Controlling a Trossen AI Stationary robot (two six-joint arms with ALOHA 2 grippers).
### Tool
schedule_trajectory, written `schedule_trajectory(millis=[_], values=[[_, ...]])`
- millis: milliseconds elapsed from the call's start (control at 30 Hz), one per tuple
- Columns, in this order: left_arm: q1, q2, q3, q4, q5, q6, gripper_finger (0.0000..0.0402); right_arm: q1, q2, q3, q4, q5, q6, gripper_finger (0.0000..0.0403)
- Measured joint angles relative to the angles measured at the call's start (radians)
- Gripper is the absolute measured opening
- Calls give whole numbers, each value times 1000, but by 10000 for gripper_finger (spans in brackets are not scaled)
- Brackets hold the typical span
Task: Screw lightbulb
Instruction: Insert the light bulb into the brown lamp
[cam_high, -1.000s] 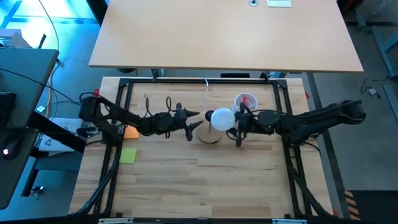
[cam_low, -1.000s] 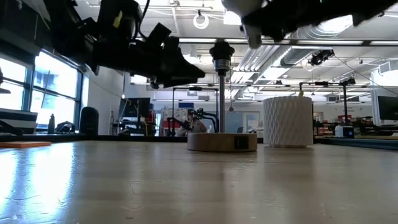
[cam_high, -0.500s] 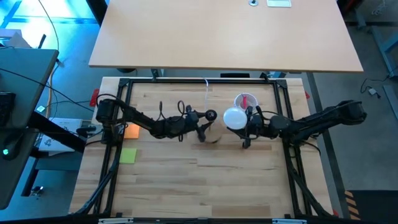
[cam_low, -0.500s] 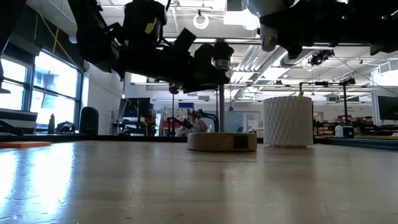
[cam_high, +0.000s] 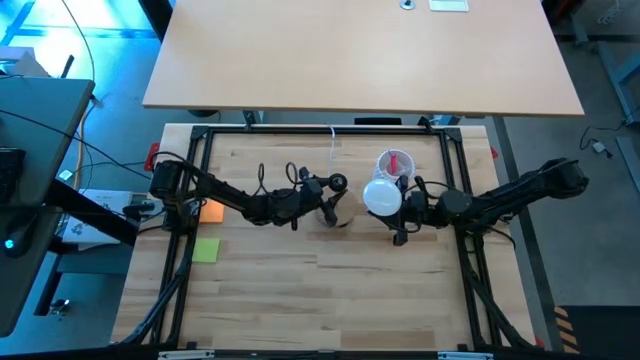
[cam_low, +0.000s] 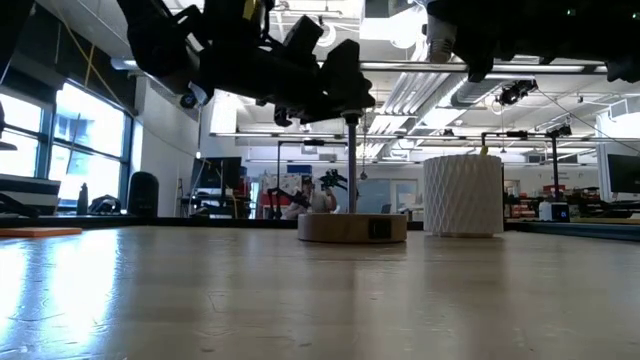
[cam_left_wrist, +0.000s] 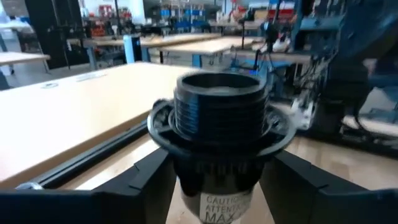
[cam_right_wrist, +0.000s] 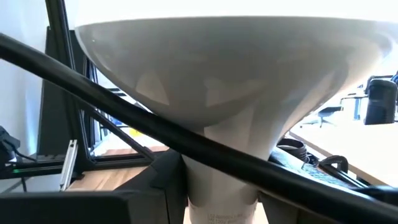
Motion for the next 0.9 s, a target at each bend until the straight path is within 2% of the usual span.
schedule_trajectory(millis=[200,400,567,667,733,800,900], values=[[0,-1,15,-52,62,-69,142,0,0,0,7,0,21,147],[-35,-47,13,-85,169,-105,139,13,1,9,98,-35,43,147],[-62,-71,14,-103,290,-85,139,-15,5,81,135,-230,43,147],[-85,-71,13,-161,368,-38,139,-54,33,144,107,-469,29,147],[-99,-71,13,-179,370,-35,139,-70,59,178,105,-589,-5,147],[-113,-72,13,-185,365,-40,139,-90,90,209,106,-649,-28,147],[-134,-72,13,-193,349,-22,139,-133,161,259,109,-658,-45,147]])
